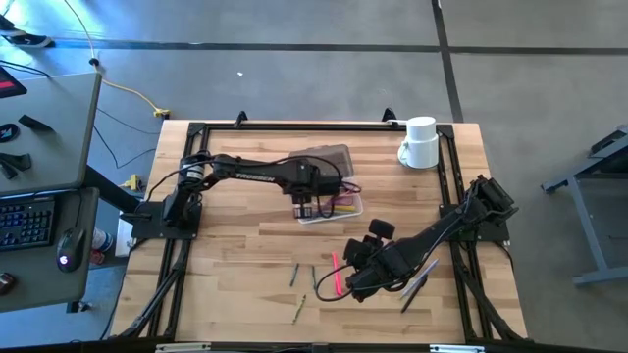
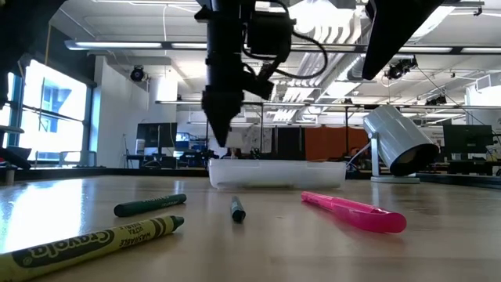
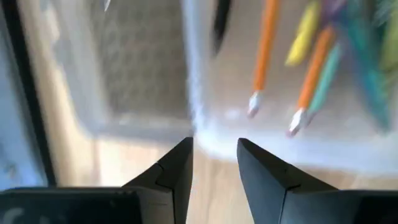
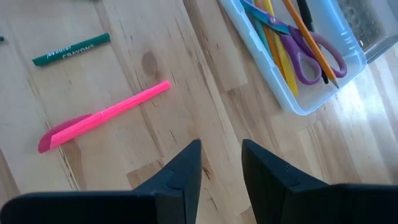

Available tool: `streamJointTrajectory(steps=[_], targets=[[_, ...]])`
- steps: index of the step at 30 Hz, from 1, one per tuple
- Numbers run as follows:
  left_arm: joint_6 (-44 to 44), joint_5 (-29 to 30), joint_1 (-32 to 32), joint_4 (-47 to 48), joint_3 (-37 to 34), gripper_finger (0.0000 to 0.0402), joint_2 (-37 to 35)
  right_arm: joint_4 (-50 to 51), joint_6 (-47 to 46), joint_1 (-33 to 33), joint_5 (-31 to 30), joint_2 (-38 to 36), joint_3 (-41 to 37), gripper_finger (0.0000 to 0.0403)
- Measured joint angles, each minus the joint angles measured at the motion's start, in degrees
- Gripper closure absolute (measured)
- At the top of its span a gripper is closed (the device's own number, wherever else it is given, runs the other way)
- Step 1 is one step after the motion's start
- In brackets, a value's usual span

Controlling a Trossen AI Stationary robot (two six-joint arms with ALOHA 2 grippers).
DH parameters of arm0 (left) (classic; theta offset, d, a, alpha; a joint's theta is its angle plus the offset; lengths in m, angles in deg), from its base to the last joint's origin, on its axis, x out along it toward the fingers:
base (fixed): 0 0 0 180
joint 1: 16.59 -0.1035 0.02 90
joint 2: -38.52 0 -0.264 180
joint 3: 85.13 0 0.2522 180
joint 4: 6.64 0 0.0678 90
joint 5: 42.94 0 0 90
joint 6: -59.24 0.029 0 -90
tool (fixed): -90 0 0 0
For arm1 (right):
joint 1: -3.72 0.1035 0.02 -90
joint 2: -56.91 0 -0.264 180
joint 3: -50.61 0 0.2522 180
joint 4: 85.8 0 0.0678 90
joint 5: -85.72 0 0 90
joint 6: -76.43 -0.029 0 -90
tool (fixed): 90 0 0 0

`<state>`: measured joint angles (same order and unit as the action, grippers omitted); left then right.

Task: Pick & place school supplies into a supply box
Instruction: Put the blue pencil into the gray supply box

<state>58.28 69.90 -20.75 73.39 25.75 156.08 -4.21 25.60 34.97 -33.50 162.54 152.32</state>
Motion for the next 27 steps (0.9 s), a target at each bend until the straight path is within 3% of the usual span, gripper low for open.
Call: streamJointTrajectory(steps=[8, 12, 17, 22, 27], targets=[[-4.07, 3.04, 0.04, 8.69, -0.07, 0.0252, -3.13, 0.02, 3.98, 1.95, -3.36, 0.0, 0.0, 0.0304], [-3.8, 3.37, 0.04, 8.33, -0.38, 0.0252, -9.15, -0.24, 4.35, 5.33, -7.02, -0.7, -0.7, 0.0304], [-4.03, 4.0, -0.67, 7.05, -5.32, 0.0252, -20.18, -4.52, -0.95, 9.09, -8.12, -4.29, -7.23, 0.0308], [-3.83, 3.92, -0.83, -7.45, -17.54, 0.0252, -33.6, -15.4, -5.81, 9.53, -6.78, -11.3, -18.85, 0.0316], [-2.1, 2.98, -0.83, -23.73, -33.09, 0.0252, -45.76, -32.03, -7.11, 7.69, -0.31, -18.52, -30.67, 0.0323]])
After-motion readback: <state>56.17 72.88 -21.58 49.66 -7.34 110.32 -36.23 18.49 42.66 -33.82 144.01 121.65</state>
